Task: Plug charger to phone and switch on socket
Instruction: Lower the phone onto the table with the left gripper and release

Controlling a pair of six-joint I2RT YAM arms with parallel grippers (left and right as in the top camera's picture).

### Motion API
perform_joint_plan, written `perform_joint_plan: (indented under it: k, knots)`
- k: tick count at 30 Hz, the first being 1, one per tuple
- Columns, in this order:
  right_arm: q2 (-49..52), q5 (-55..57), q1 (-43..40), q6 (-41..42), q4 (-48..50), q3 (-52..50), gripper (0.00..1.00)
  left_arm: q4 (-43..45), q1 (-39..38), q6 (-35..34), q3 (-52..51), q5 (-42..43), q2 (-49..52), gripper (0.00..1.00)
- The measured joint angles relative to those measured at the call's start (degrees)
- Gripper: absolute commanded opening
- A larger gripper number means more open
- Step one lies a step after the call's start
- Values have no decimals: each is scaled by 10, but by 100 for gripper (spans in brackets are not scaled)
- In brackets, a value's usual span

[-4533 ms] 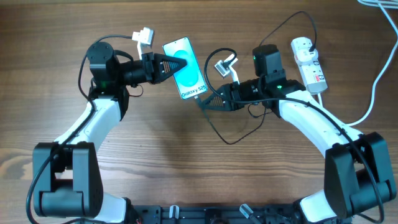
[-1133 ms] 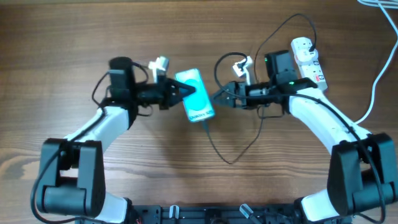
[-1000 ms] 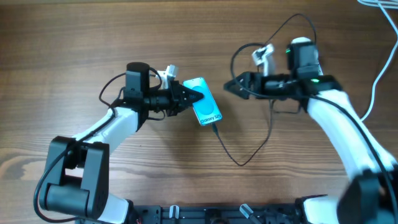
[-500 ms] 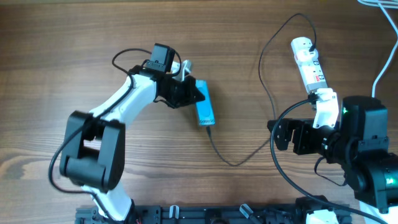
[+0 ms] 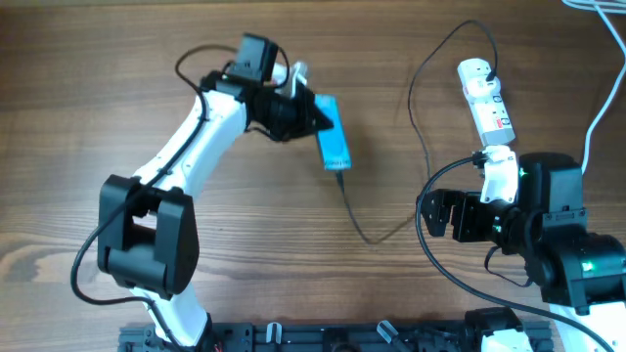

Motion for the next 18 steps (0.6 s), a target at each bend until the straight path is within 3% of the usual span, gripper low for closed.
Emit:
perform_joint_plan:
  k: [5,7,10,15,18]
  knots:
    - [0,0,0,0,1,0,99,-5,-2,72,45,31,90,4]
    - [0,0,0,0,1,0,99,-39,-3,148,42,34,153,4]
    - [0,0,0,0,0,0,99,-58,-4,238,40,38,163,4]
    - [0,0,0,0,-1,0,99,-8,-7,294,40,45,171,4]
    - [0,0,0,0,-2,0,100,6,-7,287,41,82,200,4]
